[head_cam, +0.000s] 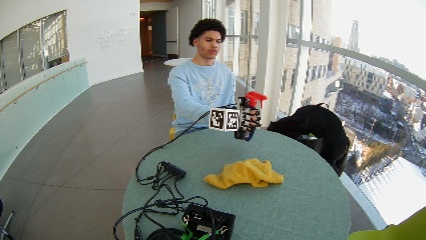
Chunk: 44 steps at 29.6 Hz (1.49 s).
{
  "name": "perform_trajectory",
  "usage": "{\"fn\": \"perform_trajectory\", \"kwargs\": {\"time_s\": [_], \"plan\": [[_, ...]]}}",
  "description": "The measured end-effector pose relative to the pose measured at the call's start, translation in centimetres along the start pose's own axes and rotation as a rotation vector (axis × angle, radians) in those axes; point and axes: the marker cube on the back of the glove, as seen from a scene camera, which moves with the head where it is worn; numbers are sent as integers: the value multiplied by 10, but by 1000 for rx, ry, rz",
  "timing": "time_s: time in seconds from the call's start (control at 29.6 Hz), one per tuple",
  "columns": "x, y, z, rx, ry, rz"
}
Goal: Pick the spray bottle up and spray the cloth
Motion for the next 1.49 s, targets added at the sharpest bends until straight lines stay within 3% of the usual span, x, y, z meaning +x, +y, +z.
{"fn": "perform_trajectory", "kwargs": {"time_s": [0.41, 0.74, 1.15, 1.49], "plan": [[3, -26, 100, -3, 4, -52], [12, -32, 118, 7, 4, -49], [11, -7, 79, 21, 85, -67], [13, 68, -8, 17, 435, -66]]}}
